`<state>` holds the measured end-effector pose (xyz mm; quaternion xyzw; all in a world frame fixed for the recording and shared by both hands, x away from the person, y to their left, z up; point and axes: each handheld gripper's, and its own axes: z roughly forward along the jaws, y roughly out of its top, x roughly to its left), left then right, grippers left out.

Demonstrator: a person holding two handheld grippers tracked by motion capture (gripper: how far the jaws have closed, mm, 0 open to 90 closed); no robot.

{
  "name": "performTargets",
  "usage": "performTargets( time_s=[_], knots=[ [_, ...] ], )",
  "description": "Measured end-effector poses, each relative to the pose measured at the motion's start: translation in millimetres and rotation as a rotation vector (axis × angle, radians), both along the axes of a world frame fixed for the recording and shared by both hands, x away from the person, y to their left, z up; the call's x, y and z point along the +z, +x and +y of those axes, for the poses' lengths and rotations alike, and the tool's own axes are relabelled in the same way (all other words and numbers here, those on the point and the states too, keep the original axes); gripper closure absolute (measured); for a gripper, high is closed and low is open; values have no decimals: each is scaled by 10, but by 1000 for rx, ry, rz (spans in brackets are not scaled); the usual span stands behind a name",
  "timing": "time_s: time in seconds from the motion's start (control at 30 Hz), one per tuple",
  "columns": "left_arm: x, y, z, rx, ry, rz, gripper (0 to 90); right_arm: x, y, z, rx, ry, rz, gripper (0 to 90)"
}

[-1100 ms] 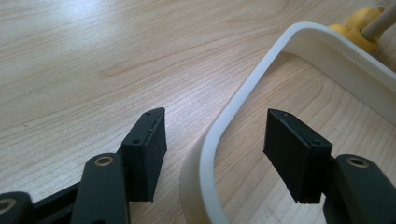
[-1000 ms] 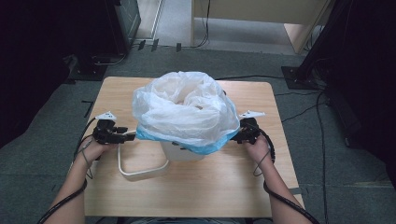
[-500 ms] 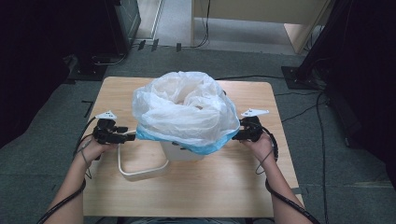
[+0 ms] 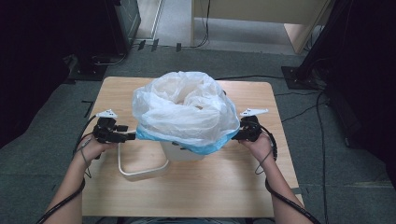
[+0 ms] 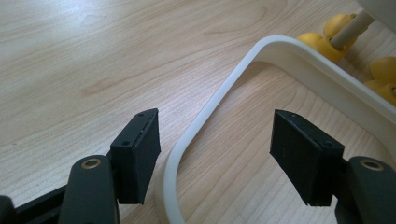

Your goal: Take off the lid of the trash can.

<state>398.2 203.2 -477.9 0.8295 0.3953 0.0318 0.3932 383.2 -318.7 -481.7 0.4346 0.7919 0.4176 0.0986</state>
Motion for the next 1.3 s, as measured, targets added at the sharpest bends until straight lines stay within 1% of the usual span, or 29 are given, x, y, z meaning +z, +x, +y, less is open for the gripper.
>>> performTargets(
  time_s=[0.2, 0.33, 0.43, 0.57, 0.63, 0.7, 0.77, 0.8, 0.87, 0.97, 1.13, 1.3],
  knots=[
    [80, -18, -45, -15, -6, -6, 328, 63, -22, 15, 11, 11, -6, 300],
    [132, -25, -77, -24, -5, -11, 328, 107, -29, 10, 24, 5, -15, 299],
    [168, -31, -95, -25, -7, -15, 328, 132, -36, 10, 27, 8, -11, 299],
    [222, -38, -127, -33, 5, -19, 329, 174, -44, 26, 36, 21, -17, 291],
    [243, -41, -142, -33, 7, -13, 330, 191, -51, 35, 39, 19, -16, 286],
    [271, -48, -165, -49, 20, -21, 337, 201, -56, 43, 49, 13, -17, 286],
    [300, -57, -195, -53, 9, -24, 337, 215, -64, 57, 56, 8, -16, 286],
    [312, -59, -207, -58, 11, -26, 337, 225, -65, 60, 61, 5, -21, 286],
    [334, -67, -238, -68, 8, -30, 337, 250, -74, 76, 58, 11, -16, 279],
    [365, -77, -275, -81, 6, -32, 337, 294, -86, 93, 64, 17, -21, 275],
    [413, -90, -310, -85, -10, -31, 338, 328, -98, 101, 76, 23, -20, 276],
    [465, -100, -318, -87, -10, -27, 349, 360, -110, 117, 93, 27, -16, 279]
  ],
)
